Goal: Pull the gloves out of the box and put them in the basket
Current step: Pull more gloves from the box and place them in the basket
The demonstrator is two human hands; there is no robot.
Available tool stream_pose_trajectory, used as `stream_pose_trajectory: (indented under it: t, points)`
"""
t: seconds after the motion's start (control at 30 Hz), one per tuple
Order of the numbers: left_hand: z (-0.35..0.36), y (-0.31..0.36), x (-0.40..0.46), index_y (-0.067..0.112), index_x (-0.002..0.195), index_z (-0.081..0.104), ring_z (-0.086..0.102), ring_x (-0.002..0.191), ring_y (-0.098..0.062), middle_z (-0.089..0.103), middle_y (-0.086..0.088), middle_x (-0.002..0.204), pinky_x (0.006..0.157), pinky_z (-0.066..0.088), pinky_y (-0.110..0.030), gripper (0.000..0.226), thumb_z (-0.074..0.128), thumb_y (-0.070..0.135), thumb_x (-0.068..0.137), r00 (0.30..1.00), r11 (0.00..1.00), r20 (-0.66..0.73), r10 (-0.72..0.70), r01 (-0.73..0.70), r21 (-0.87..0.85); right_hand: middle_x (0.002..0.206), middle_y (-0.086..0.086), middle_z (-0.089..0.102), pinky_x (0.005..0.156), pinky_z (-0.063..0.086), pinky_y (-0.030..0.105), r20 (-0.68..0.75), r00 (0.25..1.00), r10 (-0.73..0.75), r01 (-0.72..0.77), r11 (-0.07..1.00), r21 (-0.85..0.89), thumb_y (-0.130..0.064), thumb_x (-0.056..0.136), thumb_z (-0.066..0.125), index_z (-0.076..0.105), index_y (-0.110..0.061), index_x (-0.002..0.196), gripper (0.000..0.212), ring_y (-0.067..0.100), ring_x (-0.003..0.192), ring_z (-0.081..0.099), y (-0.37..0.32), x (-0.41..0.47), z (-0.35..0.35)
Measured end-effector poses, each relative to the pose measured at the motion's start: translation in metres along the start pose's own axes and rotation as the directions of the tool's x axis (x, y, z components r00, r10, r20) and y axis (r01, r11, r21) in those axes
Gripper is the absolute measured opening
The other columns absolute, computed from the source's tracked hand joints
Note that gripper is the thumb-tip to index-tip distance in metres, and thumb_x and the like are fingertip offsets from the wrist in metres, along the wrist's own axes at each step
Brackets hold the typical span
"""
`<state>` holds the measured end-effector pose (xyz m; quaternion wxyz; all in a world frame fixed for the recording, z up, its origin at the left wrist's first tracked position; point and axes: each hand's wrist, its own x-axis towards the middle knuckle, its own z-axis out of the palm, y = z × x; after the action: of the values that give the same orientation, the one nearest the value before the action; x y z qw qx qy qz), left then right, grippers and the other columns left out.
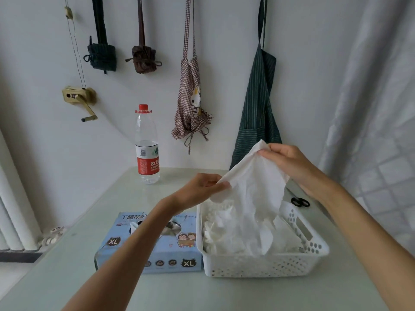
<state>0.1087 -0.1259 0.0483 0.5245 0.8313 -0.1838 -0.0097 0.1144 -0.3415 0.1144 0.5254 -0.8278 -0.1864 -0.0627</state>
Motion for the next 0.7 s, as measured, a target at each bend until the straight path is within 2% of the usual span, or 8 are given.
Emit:
stream_pose_trajectory:
  t: [0.1,0.2,0.3,0.4,0.47,0.57,0.63,0.7]
  points:
    - [0.004,-0.005,0.004,0.007,0.099,0.068,0.052,0.075,-0.014,0.060,-0.004,0.081,0.069,0.039,-0.018,0.030,0.048,0.029,0.097,0.996,1.000,-0.085,0.005,-0.003,0.017,0.081,0.012,0.063,0.069,0.044,0.026,-0.031,0.998,0.045,-0.046,0.999,-0.023,-0.025,0.092,0.059,0.067,0.002,0.091,0.029,0.019,0.070,0.057,0.011,0.002,-0.013]
    - [0.003,-0.007,0.005,0.013,0.102,0.068,0.054,0.081,-0.015,0.065,-0.012,0.094,0.072,0.041,-0.017,0.028,0.045,0.028,0.098,0.991,0.999,-0.134,0.005,-0.010,-0.037,0.088,0.005,0.074,0.068,0.050,0.012,0.035,0.995,0.091,-0.090,0.995,-0.036,-0.023,0.091,0.061,0.074,-0.011,0.092,0.018,0.009,0.076,0.068,0.010,0.001,-0.019]
    - [-0.001,-0.007,0.002,0.016,0.104,0.066,0.052,0.080,-0.012,0.064,-0.011,0.098,0.067,0.041,-0.012,0.025,0.043,0.025,0.100,0.982,0.996,-0.190,-0.024,0.008,-0.085,0.094,0.001,0.074,0.091,0.049,0.026,0.052,0.993,0.106,-0.102,0.992,-0.073,-0.025,0.089,0.063,0.075,-0.019,0.092,0.014,0.013,0.093,0.068,0.005,0.002,-0.014]
    - [-0.006,-0.005,-0.004,0.007,0.097,0.066,0.049,0.073,-0.013,0.061,-0.006,0.087,0.066,0.036,-0.020,0.027,0.041,0.019,0.100,0.939,0.993,-0.342,-0.035,-0.005,-0.115,0.093,0.013,0.071,0.087,0.049,0.036,-0.059,0.998,0.009,-0.014,0.997,-0.082,-0.027,0.091,0.060,0.074,-0.019,0.089,0.017,0.022,0.087,0.066,-0.003,0.001,0.009]
    - [-0.009,0.002,-0.009,0.010,0.085,0.066,0.051,0.073,-0.013,0.063,-0.002,0.081,0.068,0.038,-0.023,0.025,0.043,0.013,0.096,0.852,0.982,-0.523,-0.034,-0.069,-0.175,0.077,0.021,0.063,0.068,0.045,0.036,-0.139,0.986,-0.092,0.082,0.993,-0.081,-0.030,0.090,0.057,0.069,-0.012,0.079,0.024,0.024,0.068,0.057,-0.012,-0.004,0.030]
    - [-0.014,0.018,-0.019,0.013,0.076,0.063,0.053,0.066,-0.003,0.062,0.003,0.074,0.061,0.041,-0.014,0.021,0.047,0.010,0.090,0.655,0.962,-0.755,-0.025,-0.190,-0.197,0.060,0.007,0.044,0.054,0.029,0.027,-0.232,0.954,-0.192,0.194,0.981,-0.014,-0.020,0.093,0.051,0.058,0.001,0.075,0.028,0.013,0.057,0.039,-0.028,-0.011,0.059]
    - [-0.016,0.023,-0.022,0.015,0.077,0.061,0.055,0.066,-0.005,0.062,0.004,0.074,0.062,0.044,-0.017,0.019,0.047,0.014,0.090,0.557,0.963,-0.830,0.013,-0.229,-0.139,0.056,0.002,0.040,0.048,0.029,0.025,-0.297,0.932,-0.207,0.230,0.972,0.042,-0.016,0.094,0.049,0.055,0.005,0.077,0.028,0.010,0.051,0.035,-0.030,-0.013,0.070]
    - [-0.008,0.019,-0.018,0.017,0.084,0.060,0.056,0.067,-0.009,0.062,0.006,0.074,0.062,0.043,-0.026,0.019,0.045,0.023,0.094,0.495,0.987,-0.866,0.074,-0.161,-0.008,0.055,0.002,0.038,0.048,0.032,0.025,-0.333,0.925,-0.186,0.231,0.968,0.100,-0.015,0.095,0.048,0.054,0.007,0.077,0.028,0.010,0.050,0.035,-0.020,-0.015,0.074]
